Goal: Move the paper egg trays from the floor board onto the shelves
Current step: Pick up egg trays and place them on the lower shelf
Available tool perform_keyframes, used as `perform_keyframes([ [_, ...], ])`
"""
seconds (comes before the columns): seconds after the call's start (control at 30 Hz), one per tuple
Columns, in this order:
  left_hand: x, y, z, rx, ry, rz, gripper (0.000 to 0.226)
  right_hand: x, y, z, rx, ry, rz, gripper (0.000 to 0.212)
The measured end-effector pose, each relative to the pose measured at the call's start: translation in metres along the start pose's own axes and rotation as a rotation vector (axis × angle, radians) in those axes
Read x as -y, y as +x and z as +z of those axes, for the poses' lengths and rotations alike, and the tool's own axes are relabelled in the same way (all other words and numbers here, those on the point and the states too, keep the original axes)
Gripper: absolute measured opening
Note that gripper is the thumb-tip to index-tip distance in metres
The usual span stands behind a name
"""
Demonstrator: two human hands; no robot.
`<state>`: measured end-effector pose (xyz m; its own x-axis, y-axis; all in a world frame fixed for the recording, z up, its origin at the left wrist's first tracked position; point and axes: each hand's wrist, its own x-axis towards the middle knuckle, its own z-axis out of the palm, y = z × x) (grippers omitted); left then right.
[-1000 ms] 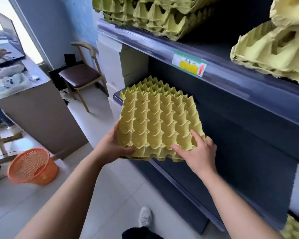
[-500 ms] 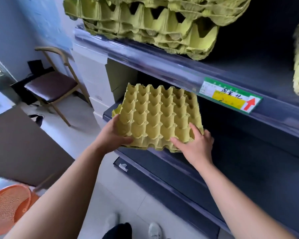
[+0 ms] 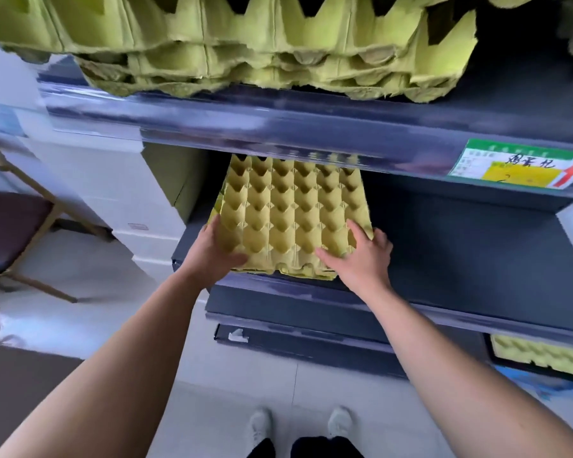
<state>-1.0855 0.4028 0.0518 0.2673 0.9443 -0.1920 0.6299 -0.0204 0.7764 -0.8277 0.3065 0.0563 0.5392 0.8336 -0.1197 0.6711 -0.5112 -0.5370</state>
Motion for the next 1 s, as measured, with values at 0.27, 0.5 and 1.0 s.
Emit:
perform_keyframes([
  [0.27,0.024,0.021,0.006,0.067,0.051,-0.030,0.116,0.005,0.002,0.017,0.033,0.008,0.074,0.093],
  [0.5,-0.005,0.000,0.000,0.008,0.317,-0.026,0.105,0.009,-0.010,0.009,0.001,-0.122,0.036,0.091],
  [1.0,-0.137,-0.081,0.122,-0.009,0.648,0.713,0.027,-0.091,-0.109,-0.097,-0.332,-0.243,-0.250,0.034],
])
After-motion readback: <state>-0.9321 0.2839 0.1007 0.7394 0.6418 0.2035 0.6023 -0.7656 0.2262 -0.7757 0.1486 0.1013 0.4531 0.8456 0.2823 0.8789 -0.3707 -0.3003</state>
